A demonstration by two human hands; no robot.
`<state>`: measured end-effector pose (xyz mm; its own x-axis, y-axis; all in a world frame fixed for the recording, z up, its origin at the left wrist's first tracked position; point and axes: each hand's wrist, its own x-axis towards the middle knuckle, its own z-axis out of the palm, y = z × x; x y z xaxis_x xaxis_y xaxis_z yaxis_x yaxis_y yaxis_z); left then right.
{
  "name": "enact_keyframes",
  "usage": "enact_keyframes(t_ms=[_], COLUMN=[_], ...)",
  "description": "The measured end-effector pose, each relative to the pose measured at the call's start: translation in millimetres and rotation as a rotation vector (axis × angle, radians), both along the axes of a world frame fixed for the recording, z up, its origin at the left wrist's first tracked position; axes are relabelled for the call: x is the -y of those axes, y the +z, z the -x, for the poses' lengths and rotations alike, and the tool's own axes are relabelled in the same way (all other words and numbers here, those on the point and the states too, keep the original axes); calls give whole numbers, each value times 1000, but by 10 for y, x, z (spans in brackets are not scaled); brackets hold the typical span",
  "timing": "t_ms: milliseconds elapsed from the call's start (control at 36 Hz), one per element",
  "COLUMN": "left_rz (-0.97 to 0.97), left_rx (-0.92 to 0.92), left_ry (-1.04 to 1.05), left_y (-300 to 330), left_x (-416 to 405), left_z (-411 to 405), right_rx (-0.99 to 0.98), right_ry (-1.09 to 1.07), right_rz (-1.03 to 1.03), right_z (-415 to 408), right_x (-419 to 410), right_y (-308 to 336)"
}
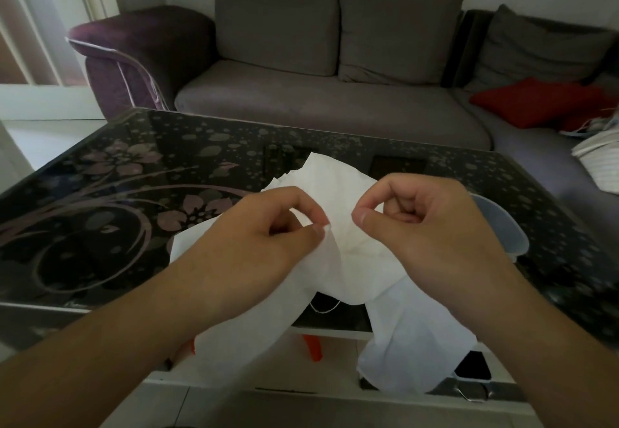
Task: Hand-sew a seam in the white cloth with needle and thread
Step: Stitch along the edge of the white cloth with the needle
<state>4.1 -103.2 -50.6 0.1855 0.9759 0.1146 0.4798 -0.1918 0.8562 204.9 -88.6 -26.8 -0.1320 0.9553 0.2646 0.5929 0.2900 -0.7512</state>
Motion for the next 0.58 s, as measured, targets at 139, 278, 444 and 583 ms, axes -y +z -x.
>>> enact_keyframes(t_ms=[139,278,444,583], left_rz=[-49,-68,-73,-63], left_rx=[-33,-67,-72,-54], left_ry=[-38,-34,-33,-43], left_y=[14,-15,-34,-20], left_x=[16,-14,-33,-29], left_z=[-26,-14,6,6], right_rx=[-30,-44,-55,-38], right_ry=[-54,-109,-271,-92], right_rz=[-3,-21,-53,-9], right_z=[23,-10,-112,-71], right_x=[-12,-24,-99,-24], right_y=[-18,-5,4,64])
